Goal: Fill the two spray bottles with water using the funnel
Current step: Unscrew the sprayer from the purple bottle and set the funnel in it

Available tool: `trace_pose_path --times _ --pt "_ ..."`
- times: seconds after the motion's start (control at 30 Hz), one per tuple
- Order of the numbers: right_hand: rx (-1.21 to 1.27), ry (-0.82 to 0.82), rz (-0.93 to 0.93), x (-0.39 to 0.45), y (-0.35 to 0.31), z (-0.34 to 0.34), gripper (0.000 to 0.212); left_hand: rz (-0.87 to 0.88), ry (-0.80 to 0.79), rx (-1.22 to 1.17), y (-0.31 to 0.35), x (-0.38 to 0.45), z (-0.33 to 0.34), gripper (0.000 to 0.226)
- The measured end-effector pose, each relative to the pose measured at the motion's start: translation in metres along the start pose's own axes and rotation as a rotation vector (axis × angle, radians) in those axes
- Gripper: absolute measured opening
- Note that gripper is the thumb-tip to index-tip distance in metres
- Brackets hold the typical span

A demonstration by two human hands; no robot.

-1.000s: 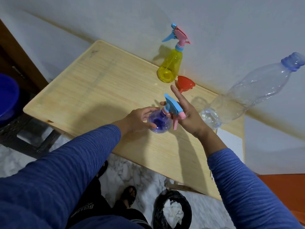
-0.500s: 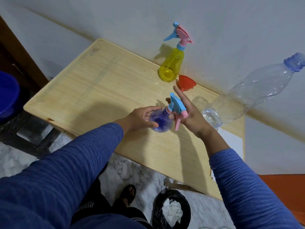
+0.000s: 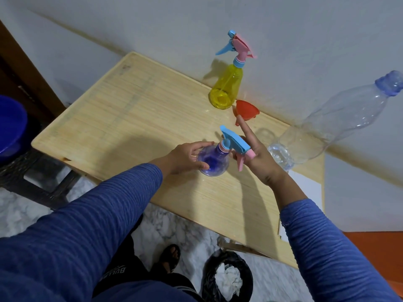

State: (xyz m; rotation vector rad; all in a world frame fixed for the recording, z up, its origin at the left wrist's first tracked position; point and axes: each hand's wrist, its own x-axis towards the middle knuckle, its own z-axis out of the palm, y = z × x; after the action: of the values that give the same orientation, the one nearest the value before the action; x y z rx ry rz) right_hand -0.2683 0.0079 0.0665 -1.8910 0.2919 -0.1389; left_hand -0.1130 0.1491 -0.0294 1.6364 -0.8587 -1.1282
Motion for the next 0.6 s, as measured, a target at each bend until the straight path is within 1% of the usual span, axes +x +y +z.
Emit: trace_pose_path --times 0.07,0.17,0.23,0.3,0.43,0.5,0.6 --pt "0.044 0.021 0.019 -0.001 -0.001 0.001 0.080 -0.005 -0.001 0.012 0.000 0.001 0.000 0.084" --pt "-0.028 0.046 -0.012 0.002 0.005 0.001 0.068 -0.008 -0.009 0.018 0.001 0.001 0.000 0.087" --pt "-0.076 0.042 0.000 0.003 0.010 0.000 0.068 -0.003 -0.008 0.018 0.001 0.001 0.000 0.084" --pt "-0.062 0.034 0.010 0.002 0.013 -0.001 0.070 0.001 -0.003 0.020 0.001 0.000 0.000 0.083" --pt "0.000 0.095 0.049 0.006 0.006 0.001 0.056 -0.005 0.007 0.011 0.002 0.000 0.001 0.089" --pt "0.049 0.136 0.051 0.010 -0.002 0.000 0.058 -0.009 -0.005 0.001 0.002 0.000 0.001 0.090" --pt "0.090 0.219 0.014 0.020 -0.020 -0.006 0.069 -0.015 -0.017 -0.026 0.002 0.000 0.002 0.088"
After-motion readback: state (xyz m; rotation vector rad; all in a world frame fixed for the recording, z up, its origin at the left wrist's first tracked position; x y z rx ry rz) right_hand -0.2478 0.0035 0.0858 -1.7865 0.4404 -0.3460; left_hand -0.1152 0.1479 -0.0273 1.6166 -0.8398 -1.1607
